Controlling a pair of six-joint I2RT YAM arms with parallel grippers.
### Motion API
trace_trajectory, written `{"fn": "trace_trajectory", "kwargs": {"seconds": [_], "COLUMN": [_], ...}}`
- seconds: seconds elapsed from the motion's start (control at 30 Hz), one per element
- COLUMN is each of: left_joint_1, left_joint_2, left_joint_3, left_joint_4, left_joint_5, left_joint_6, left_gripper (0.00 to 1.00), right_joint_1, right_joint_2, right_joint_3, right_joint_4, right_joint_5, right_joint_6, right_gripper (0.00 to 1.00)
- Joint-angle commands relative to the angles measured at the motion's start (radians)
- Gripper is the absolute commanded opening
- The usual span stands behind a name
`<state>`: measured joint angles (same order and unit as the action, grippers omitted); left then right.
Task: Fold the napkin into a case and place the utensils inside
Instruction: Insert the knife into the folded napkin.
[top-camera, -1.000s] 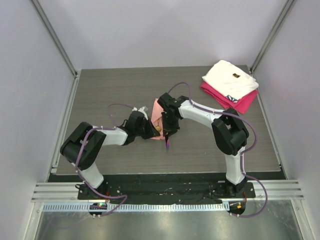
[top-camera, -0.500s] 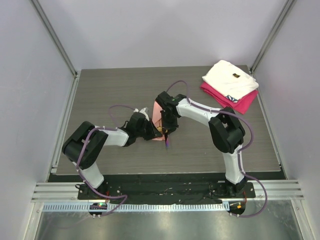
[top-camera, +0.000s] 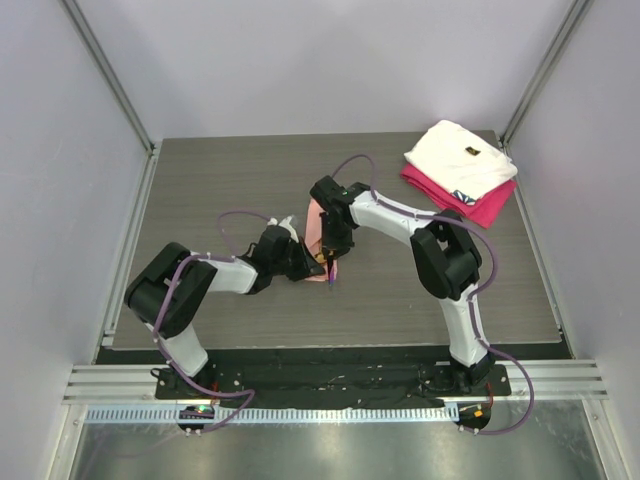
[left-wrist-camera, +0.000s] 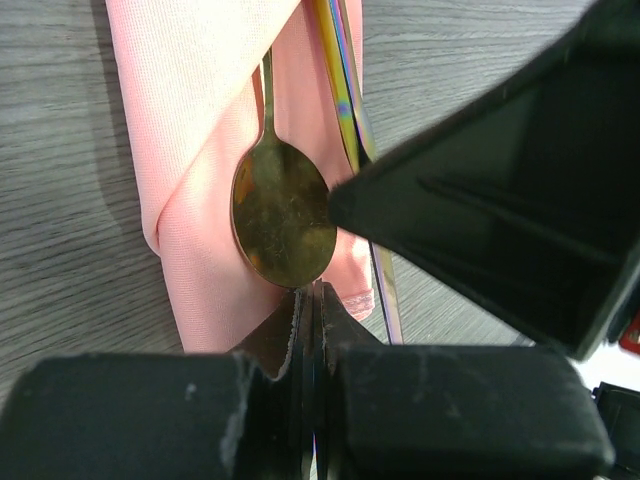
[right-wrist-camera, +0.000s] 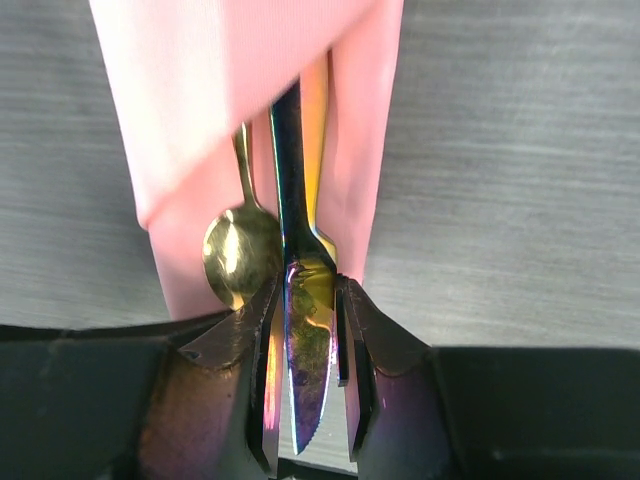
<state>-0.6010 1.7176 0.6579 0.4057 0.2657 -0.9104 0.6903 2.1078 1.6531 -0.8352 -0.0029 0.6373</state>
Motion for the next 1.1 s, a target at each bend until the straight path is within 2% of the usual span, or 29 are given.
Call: {"fn": "trace_trajectory", "kwargs": {"seconds": [0.0,1.07], "left_joint_1": [-0.008,-0.008], "left_joint_2": [0.02,0.04], "left_joint_3": [-0.023,-0.014], "left_joint_4": [-0.013,-0.028], "left_joint_5": [0.015,0.017], "left_joint_6": [0.011,0.027], "left_gripper": [0.0,0.0], "right_joint_1": [-0.015,-0.075], "right_joint_2": [0.009,0.093], "right_joint_3": [0.056,0.112], "right_joint_4": [0.042,0.107], "right_joint_5": [0.017,0.02], "right_joint_6": [-0.004,-0.021], "right_gripper": [0.01,0.01]}}
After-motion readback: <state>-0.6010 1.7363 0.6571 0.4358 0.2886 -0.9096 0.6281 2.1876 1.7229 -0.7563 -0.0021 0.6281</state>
